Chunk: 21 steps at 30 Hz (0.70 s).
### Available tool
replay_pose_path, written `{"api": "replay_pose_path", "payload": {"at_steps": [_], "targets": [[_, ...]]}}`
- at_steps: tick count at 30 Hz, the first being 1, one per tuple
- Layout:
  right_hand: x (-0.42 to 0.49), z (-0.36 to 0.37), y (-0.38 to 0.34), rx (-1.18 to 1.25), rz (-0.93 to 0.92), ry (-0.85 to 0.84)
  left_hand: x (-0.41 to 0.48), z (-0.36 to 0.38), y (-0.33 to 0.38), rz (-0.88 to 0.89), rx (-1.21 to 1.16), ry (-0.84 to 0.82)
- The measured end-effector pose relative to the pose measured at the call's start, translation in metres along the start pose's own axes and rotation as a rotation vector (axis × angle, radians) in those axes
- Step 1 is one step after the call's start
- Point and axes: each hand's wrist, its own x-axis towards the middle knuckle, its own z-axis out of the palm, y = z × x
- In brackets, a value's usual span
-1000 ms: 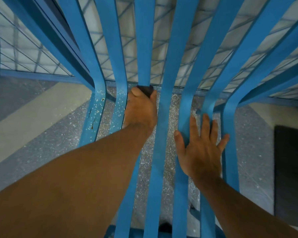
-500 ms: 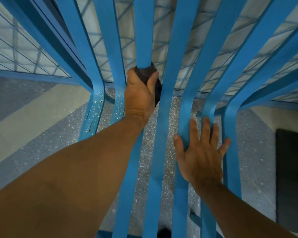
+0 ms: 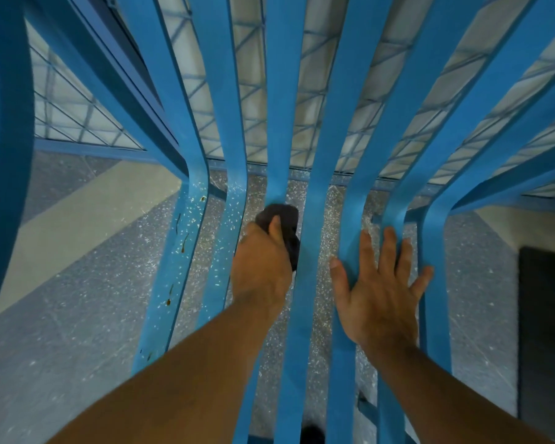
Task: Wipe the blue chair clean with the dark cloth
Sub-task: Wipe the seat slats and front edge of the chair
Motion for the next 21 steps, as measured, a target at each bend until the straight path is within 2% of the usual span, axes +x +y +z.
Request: {"api": "replay_pose_path", "payload": {"at_steps": [4, 8, 14, 18, 21], "targets": [[-0.001, 0.001, 0.0, -0.007, -0.001, 0.011, 0.014, 0.001, 0.013, -0.01, -0.07, -0.017], [0.0, 0.002, 0.001, -0.005, -0.003, 0.013, 0.044, 0.008, 0.031, 0.149, -0.064, -0.065], [0.0, 0.002, 0.001, -0.006, -0.001, 0.013, 0.066, 0.01, 0.045, 0.455, -0.234, 0.159], [0.001, 0.001, 0.001, -0.007, -0.007, -0.001, 0.064, 0.013, 0.042, 0.395, -0.173, 0.164], [0.001, 0.0, 0.003, -0.005, -0.006, -0.004, 0.053, 0.013, 0.032, 0.263, -0.004, 0.044]]}}
